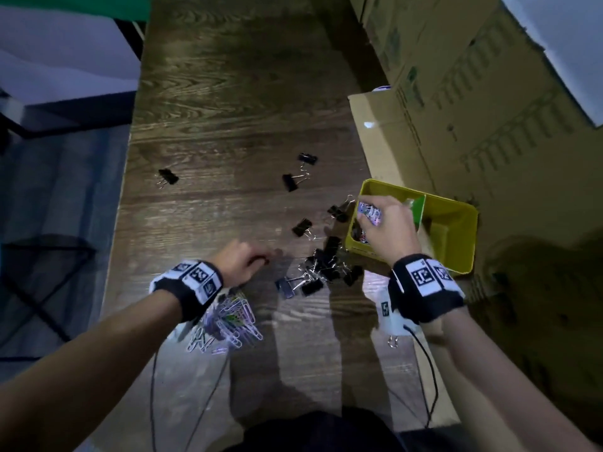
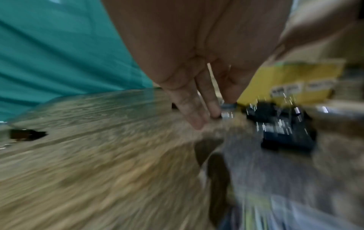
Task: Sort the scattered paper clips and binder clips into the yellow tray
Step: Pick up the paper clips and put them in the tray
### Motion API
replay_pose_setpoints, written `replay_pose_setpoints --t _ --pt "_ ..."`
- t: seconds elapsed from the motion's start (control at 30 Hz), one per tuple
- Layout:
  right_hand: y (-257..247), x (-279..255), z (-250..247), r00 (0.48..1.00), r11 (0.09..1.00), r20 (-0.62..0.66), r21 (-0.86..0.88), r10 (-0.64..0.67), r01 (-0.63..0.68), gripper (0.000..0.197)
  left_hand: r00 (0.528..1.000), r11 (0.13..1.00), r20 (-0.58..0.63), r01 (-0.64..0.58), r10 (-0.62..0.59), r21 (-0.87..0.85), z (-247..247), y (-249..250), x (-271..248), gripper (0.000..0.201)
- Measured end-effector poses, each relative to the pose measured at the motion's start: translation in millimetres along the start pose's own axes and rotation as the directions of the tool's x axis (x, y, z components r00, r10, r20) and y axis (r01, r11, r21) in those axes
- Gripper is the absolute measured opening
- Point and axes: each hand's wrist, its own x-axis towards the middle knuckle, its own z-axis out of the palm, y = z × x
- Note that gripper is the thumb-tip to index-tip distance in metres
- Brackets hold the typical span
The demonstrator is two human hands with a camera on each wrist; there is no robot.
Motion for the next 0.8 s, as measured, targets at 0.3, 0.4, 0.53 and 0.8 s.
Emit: replay_pose_setpoints --t 0.3,0.4,0.53,0.8 --pt "-57 -95 106 0.835 0.963 0.489 0.043 -0.251 0.265 0.041 0.978 0.976 0.197 -0.105 0.067 0.189 86 -64 -106 0.070" --pt "-62 -123 148 0.751 0.975 0.658 -0.133 -0.047 0.178 0.087 1.000 0.990 -0.017 -0.020 0.023 0.143 82 -64 -123 0.062" --pt "-72 -139 185 0.805 0.949 0.593 -0.271 0.031 0.163 0.108 0.924 0.925 -0.129 0.372 -0.361 0.079 77 -60 -132 0.089" --pt "-84 -137 208 0.826 0.926 0.559 -0.272 -0.070 0.262 0.054 0.891 0.893 -0.064 0.448 -0.450 -0.035 87 -43 -120 0.063"
